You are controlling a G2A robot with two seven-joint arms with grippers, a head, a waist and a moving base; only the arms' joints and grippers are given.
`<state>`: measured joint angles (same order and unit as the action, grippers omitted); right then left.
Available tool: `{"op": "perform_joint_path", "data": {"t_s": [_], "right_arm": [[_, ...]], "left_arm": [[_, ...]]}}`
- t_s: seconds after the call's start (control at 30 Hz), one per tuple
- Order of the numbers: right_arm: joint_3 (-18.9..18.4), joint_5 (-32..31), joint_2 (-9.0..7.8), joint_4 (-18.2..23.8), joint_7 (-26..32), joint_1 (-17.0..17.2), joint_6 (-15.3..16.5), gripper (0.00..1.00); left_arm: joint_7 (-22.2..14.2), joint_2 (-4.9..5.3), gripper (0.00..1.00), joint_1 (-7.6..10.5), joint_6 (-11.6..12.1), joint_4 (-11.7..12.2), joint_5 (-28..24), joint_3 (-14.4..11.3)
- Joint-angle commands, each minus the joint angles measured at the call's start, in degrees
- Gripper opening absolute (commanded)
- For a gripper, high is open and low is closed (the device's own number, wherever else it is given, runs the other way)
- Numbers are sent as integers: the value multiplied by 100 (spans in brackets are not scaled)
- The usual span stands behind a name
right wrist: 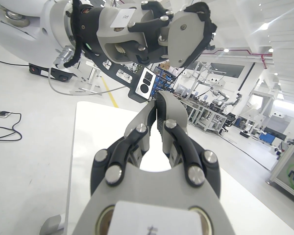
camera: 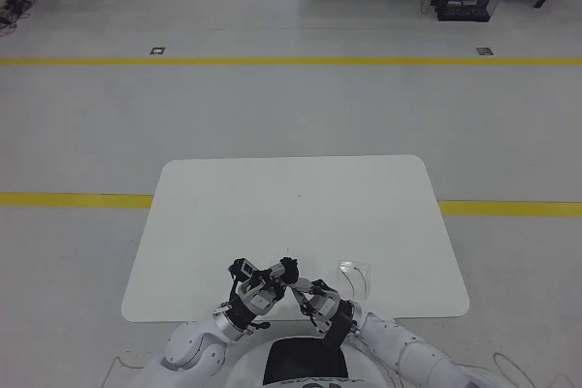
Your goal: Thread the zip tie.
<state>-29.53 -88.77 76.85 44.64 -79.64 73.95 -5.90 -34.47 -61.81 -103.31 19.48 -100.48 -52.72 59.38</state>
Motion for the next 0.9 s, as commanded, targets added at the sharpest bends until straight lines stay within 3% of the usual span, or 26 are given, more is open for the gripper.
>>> {"op": "perform_joint_path", "data": {"t_s": [0.0, 0.27, 0.57, 0.7, 0.87], "right_arm": [[-24, 32, 9, -49, 0, 15, 58, 100], [-28, -5, 62, -212, 118, 27, 343, 100], [-53, 30, 63, -185, 185, 42, 346, 100], [-233, 54, -24, -14, 170, 139, 264, 100], [-532, 0, -211, 201, 0, 311, 274, 100]], "left_arm": [[0, 0, 0, 0, 0, 0, 0, 0], [0, 0, 0, 0, 0, 0, 0, 0], [22, -2, 0, 5, -12, -2, -14, -5], [101, -43, 0, 25, -148, -151, -768, -26], [-186, -48, 0, 16, -452, -221, -1563, 88]]}}
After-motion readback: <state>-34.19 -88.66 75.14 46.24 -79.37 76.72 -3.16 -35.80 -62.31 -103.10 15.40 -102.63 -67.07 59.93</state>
